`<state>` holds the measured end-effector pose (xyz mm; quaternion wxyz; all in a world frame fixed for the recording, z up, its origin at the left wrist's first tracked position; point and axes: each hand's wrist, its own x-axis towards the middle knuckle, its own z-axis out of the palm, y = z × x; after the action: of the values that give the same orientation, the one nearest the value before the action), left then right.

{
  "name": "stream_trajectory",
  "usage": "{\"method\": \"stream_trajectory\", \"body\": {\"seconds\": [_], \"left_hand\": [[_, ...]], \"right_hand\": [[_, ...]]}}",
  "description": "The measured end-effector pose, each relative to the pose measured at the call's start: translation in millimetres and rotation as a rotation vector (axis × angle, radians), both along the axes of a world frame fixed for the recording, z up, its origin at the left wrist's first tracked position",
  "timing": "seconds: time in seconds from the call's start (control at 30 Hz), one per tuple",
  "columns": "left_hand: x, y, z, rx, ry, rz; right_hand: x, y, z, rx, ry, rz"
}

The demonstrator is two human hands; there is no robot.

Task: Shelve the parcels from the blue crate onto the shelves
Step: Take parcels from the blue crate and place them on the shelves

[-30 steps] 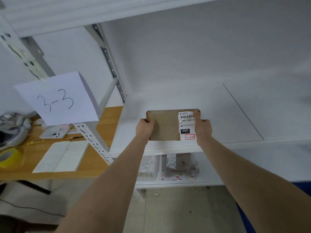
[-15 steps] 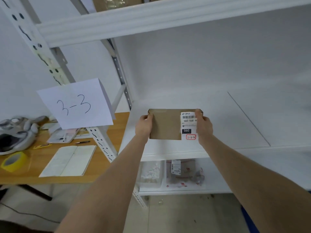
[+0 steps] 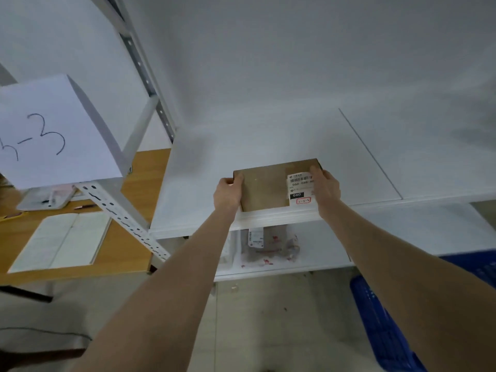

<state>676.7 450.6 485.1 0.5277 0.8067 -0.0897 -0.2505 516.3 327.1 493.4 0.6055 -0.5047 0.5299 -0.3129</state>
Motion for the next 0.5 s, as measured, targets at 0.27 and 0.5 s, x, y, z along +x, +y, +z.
{"method": "stream_trajectory", "body": {"seconds": [0.27,0.5], "left_hand": [[-17.9,-8.2,-15.4,0.034,0.001,0.025],[-34.3,-8.9,-0.1,0.261,-0.516,-0.178]], "right_hand": [[-13.0,-10.9,-23.4,0.029,0.002,0.046],[-16.1,-23.8,-22.2,-0.396,0.419,0.224]]}}
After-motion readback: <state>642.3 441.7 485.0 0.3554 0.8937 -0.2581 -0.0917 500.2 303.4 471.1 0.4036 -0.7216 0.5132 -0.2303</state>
